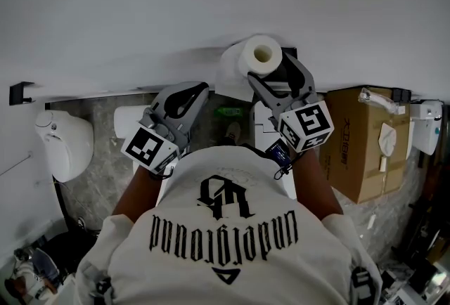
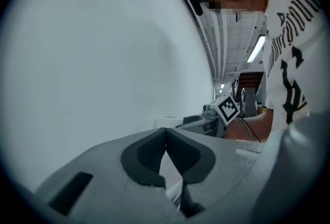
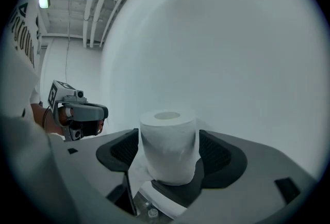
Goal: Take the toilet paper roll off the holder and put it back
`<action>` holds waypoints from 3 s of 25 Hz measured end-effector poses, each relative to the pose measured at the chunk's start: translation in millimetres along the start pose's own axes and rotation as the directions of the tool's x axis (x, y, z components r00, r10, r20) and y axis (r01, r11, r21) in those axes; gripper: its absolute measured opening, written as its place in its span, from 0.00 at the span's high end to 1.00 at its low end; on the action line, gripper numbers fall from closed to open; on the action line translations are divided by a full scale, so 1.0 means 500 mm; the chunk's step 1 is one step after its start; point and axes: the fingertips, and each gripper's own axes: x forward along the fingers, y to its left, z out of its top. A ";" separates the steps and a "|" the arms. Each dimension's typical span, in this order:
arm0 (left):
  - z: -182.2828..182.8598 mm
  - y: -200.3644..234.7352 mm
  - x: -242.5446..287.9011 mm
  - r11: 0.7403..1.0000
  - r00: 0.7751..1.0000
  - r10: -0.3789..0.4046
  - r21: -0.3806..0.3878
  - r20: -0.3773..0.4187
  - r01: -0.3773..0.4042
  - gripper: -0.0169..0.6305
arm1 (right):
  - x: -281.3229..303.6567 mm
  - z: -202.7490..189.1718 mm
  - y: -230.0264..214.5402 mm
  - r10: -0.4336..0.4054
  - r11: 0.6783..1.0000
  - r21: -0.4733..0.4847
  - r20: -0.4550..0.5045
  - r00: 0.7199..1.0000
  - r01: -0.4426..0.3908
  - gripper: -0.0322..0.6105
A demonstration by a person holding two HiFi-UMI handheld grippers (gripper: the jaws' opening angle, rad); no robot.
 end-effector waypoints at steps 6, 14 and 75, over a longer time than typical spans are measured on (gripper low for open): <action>-0.010 0.006 0.007 1.000 1.000 0.013 -0.013 -0.023 -0.013 0.95 | 0.023 -0.012 0.000 0.038 0.999 0.008 -0.017 0.999 -0.038 0.45; -0.014 0.006 0.009 1.000 0.999 0.019 -0.017 -0.027 -0.019 0.95 | 0.026 -0.012 -0.001 0.042 0.999 -0.007 -0.011 0.999 -0.042 0.45; 0.010 -0.281 -0.362 0.989 0.984 -0.138 0.073 0.113 0.130 0.95 | -0.397 0.033 0.391 -0.164 0.973 -0.137 0.162 0.973 0.187 0.45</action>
